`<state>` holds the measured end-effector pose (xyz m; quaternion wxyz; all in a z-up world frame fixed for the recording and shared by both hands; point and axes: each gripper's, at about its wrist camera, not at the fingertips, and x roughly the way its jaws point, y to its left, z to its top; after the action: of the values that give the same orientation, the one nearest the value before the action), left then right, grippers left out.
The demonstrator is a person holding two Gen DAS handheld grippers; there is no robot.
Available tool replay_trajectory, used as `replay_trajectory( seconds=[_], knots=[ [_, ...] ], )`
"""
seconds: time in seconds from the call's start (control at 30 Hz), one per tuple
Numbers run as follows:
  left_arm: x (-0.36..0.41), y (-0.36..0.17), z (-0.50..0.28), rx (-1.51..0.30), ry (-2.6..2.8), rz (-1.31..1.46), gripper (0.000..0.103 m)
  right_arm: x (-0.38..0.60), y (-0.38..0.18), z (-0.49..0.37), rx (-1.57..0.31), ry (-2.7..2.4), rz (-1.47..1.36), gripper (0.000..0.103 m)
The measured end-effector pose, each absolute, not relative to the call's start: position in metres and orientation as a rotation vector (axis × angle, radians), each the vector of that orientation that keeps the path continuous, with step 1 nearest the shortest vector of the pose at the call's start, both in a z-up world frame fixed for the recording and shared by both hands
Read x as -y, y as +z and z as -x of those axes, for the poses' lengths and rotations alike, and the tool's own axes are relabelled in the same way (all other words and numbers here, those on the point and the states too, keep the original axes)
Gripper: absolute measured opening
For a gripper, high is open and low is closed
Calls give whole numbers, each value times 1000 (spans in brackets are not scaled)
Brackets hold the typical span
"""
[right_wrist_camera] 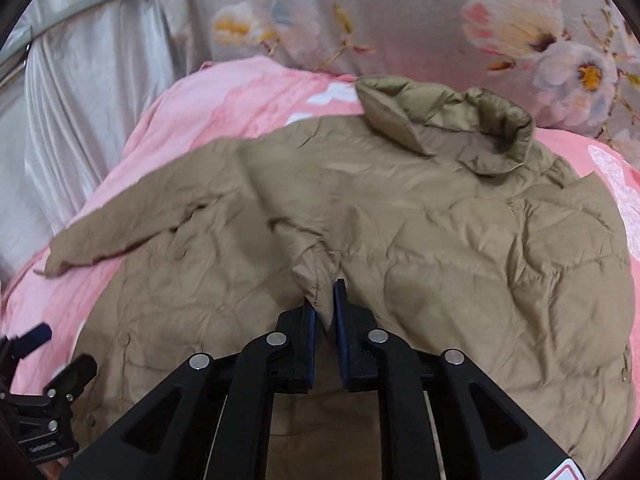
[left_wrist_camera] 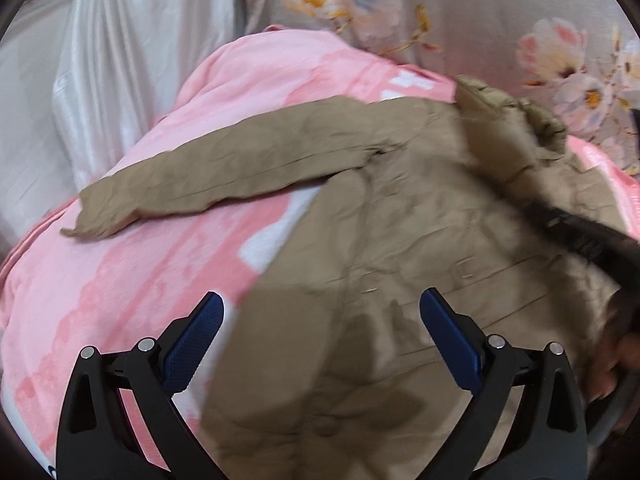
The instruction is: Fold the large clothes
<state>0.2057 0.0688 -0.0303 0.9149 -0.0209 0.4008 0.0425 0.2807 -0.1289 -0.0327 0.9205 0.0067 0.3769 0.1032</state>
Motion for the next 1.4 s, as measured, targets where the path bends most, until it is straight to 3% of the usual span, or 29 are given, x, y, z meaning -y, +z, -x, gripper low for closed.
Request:
replay_trajectory(
  seconds=[0.03, 0.13, 0.17, 0.43, 0.5, 0.57, 0.63, 0.77, 0.8, 0.83, 0.9, 0.97, 1.13, 1.33, 1.4],
  knots=[
    [-64, -29, -207, -826, 69, 47, 97, 128, -28, -273, -756, 225, -9, 20],
    [-55, -26, -216, -845, -4, 91, 97, 148, -5, -241, -658, 237, -69, 67],
    [-51, -23, -222, -855, -46, 128, 96, 156, 1, -231, -626, 232, -89, 70],
    [0, -26, -282, -956, -243, 235, 98, 270, -4, -203, -673, 7, -307, 70],
    [8, -36, -298, -999, -272, 297, 96, 305, -17, -208, -715, -46, -408, 68],
    [12, -40, -310, -1020, -272, 331, 70, 332, -32, -215, -751, -77, -496, 62],
    [17, -39, -319, -1025, -261, 320, 55, 352, -47, -223, -776, -101, -553, 59],
    [19, -25, -335, -974, -223, 265, 10, 382, -66, -243, -765, -75, -701, 57],
    [17, -18, -340, -951, -215, 257, 7, 385, -67, -249, -755, -77, -720, 57],
    [15, -12, -345, -932, -211, 254, 6, 390, -67, -256, -745, -80, -739, 57],
    [15, 8, -359, -870, -206, 236, 5, 397, -68, -274, -738, -103, -759, 45],
    [17, 26, -368, -809, -202, 205, 4, 401, -64, -288, -731, -117, -755, 5],
    [22, 33, -379, -723, -137, 92, 4, 372, -11, -270, -519, -148, -507, 4],
    [24, -57, -405, -885, -80, 44, 5, 365, -58, -301, -729, -225, -422, 4],
    [23, -61, -401, -864, -79, 39, 5, 367, -64, -305, -758, -230, -419, 4]
  ],
)
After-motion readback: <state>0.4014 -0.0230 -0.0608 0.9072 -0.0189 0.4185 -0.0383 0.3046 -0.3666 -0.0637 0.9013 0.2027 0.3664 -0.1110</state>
